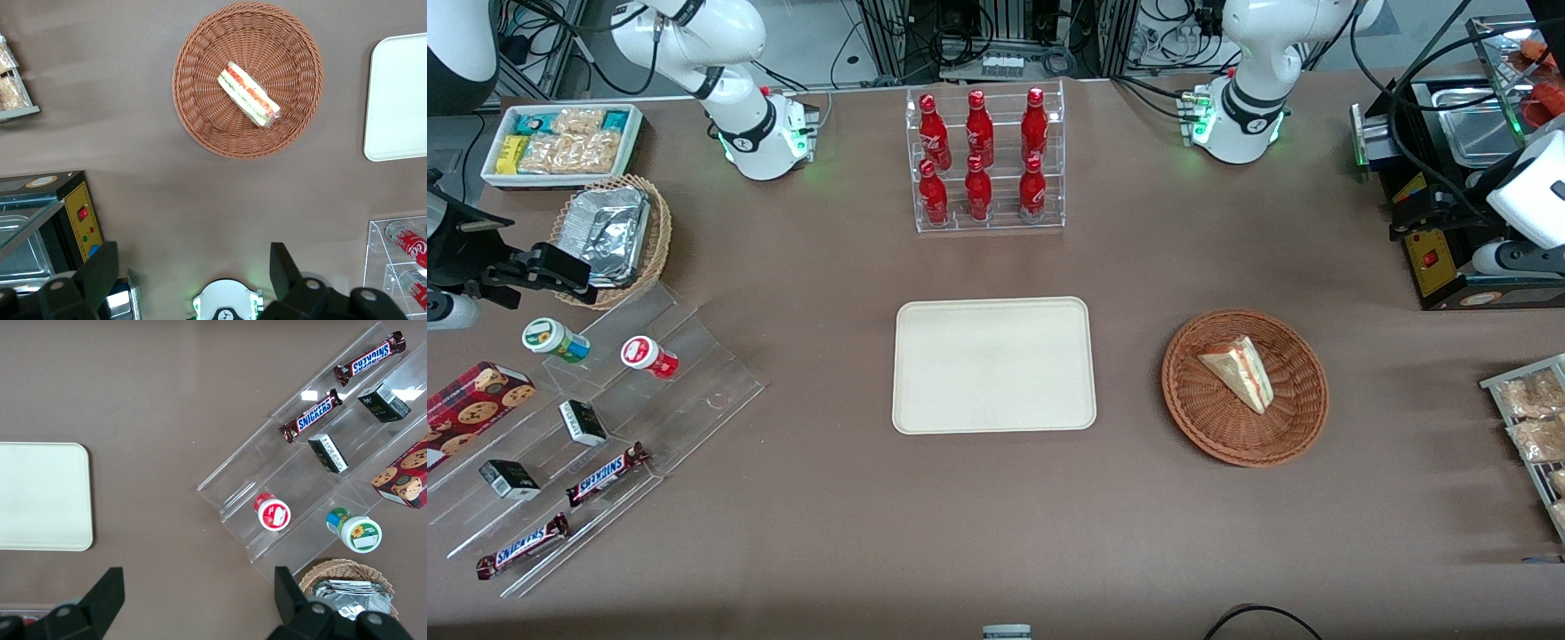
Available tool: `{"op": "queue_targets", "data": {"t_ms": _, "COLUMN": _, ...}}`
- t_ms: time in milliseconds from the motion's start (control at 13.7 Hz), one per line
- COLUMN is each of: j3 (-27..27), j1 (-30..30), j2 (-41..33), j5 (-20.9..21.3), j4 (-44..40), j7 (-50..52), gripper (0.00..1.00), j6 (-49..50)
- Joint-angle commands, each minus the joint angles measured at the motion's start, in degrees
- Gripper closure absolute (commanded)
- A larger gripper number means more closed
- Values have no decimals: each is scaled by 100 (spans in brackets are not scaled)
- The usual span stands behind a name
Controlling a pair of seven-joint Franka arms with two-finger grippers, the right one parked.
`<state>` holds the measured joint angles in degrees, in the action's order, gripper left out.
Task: Place sandwich from basket to tray
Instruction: 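Move the left gripper over the wrapped sandwich in the wicker basket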
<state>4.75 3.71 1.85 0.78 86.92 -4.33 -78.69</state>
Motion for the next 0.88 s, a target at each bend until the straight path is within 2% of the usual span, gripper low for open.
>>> {"op": "queue_targets", "data": {"t_ms": 0, "j3": 0, "j1": -10, "j2": -9, "j5": -43, "j4": 0, "j7": 55, "gripper": 0, "j6": -32}}
{"op": "queue_targets", "data": {"t_ms": 292, "j3": 0, "j1": -10, "j2": 271, "j5": 28, "j4": 96, "j7": 264, "gripper": 0, "j6": -409}}
{"op": "queue_targets", "data": {"t_ms": 510, "j3": 0, "j1": -19, "j2": 596, "j5": 28, "j4": 490, "j7": 1238, "gripper": 0, "j6": -1198}}
{"op": "queue_targets", "data": {"t_ms": 802, "j3": 17, "j1": -229, "j2": 737, "j5": 1, "j4": 1633, "j7": 3178, "gripper": 0, "j6": -2728}}
